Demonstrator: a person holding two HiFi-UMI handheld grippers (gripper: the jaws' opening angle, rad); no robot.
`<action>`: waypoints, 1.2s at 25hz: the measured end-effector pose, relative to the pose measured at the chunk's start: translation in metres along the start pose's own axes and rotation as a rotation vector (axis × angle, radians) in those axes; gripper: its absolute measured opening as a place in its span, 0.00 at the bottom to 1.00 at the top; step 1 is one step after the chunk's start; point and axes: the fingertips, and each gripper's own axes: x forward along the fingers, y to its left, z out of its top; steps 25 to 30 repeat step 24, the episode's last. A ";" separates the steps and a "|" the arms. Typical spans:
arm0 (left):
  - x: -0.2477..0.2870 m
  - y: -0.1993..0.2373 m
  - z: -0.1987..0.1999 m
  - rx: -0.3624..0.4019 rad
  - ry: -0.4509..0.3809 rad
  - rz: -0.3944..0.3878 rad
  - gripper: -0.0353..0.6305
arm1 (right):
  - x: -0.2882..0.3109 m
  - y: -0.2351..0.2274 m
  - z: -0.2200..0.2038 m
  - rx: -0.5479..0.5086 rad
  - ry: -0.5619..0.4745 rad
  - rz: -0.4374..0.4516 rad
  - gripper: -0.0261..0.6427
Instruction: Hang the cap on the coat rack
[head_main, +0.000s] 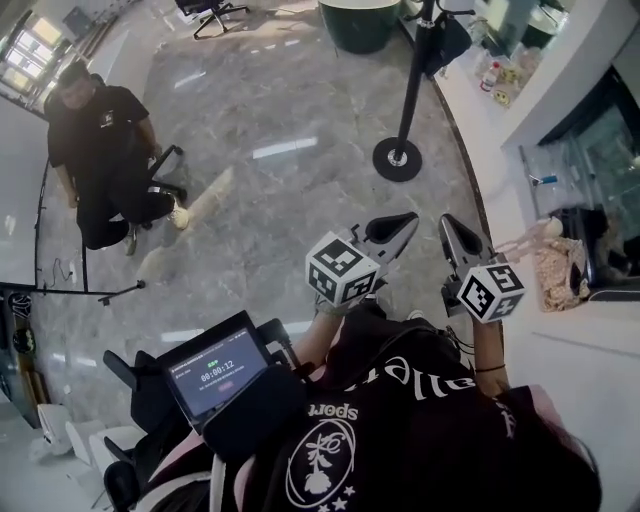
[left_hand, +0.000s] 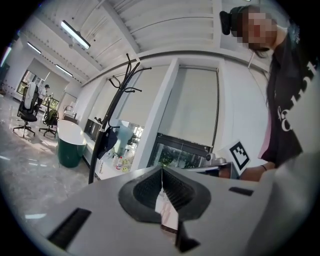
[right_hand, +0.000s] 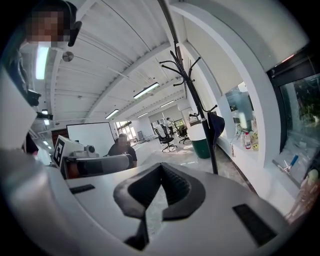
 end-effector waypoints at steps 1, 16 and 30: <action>0.002 -0.001 0.001 0.001 -0.002 -0.002 0.06 | -0.001 -0.002 0.002 -0.005 -0.002 -0.002 0.06; 0.044 -0.033 -0.001 -0.005 -0.004 0.009 0.06 | -0.039 -0.035 0.009 -0.029 0.003 0.015 0.06; 0.062 -0.039 -0.011 0.002 0.015 0.006 0.06 | -0.050 -0.062 0.002 -0.009 0.005 -0.009 0.06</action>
